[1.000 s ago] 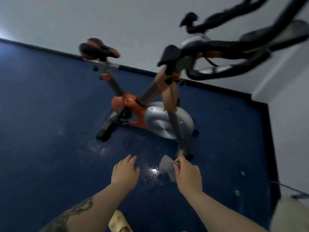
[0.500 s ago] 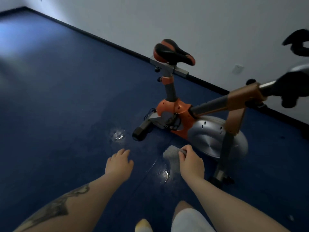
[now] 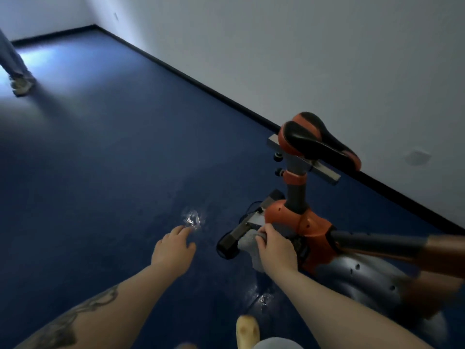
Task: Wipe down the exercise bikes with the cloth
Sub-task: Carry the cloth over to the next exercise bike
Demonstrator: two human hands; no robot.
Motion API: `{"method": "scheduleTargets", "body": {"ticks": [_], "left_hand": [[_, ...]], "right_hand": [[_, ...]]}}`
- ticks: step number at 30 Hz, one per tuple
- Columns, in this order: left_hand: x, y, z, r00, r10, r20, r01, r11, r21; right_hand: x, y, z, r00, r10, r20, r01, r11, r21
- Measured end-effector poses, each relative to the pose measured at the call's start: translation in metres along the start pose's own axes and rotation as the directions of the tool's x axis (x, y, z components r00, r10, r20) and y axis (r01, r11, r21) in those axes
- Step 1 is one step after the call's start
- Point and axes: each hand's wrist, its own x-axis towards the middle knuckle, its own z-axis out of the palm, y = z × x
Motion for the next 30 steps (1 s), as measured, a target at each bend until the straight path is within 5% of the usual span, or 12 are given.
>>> {"method": "scheduleTargets", "body": {"ticks": [10,20,30], "left_hand": [[0.133,-0.042,-0.048,0.978,-0.202,0.047,0.207,0.959,-0.193],[0.348,-0.077,-0.152,0.993,0.075,0.093,-0.083,0.993,0.08],[0.506,0.083,-0.159,0.844,0.469,0.262,-0.496,0.867,0.046]], "right_hand": [[0.147,-0.083,0.035,0.996,-0.01,0.087,0.012,1.0,-0.021],[0.286,-0.151,0.055,0.95,0.28,-0.139,-0.26,0.954,0.148],[0.414,-0.147,0.039,0.811,0.533,-0.24,-0.453,0.833,0.318]]}}
